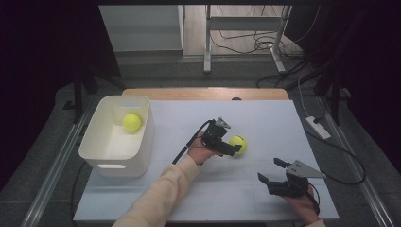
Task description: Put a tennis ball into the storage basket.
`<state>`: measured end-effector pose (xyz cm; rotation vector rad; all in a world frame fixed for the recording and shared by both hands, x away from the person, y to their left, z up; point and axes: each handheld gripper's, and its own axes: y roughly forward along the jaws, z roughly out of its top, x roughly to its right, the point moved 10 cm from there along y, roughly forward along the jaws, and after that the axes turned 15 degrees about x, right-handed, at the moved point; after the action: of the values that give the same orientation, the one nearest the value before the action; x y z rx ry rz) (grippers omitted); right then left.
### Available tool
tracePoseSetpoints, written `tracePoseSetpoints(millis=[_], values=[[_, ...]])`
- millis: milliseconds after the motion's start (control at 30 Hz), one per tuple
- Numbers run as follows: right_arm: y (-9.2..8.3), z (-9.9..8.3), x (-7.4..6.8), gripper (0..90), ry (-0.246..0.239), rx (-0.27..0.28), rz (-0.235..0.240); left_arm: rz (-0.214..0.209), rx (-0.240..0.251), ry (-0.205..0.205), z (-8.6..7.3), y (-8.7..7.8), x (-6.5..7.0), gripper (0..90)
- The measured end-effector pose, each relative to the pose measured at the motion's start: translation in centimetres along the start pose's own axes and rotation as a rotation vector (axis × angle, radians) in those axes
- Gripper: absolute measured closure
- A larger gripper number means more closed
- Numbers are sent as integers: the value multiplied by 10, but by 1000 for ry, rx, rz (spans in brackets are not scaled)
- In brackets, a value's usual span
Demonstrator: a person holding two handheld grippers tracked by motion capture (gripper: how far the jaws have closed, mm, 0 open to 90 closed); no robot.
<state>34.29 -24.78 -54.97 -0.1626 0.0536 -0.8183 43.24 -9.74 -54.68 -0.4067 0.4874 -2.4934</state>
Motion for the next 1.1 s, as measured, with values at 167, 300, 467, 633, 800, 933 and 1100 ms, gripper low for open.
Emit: tracePoseSetpoints(millis=[167, 300, 467, 633, 800, 933, 1100], values=[[0, 0, 0, 131, 0, 2, 2, 0, -2, 5, -1, 4, 1, 78], [0, 0, 0, 131, -1, 0, 2, 2, -9, 3, -3, 8, 0, 76], [0, 0, 0, 131, -1, 0, 2, -1, -14, 9, -5, 13, 1, 74], [1, 0, 0, 130, -5, 0, 2, -4, -18, 8, -6, 19, 1, 75], [1, 0, 0, 131, -5, -1, 2, -11, -29, 11, -9, 25, 2, 74], [1, 0, 0, 130, -2, 3, 4, -8, -37, 15, -11, 28, 3, 74], [1, 0, 0, 130, -5, 0, 3, -4, -48, 12, -13, 31, 2, 76]])
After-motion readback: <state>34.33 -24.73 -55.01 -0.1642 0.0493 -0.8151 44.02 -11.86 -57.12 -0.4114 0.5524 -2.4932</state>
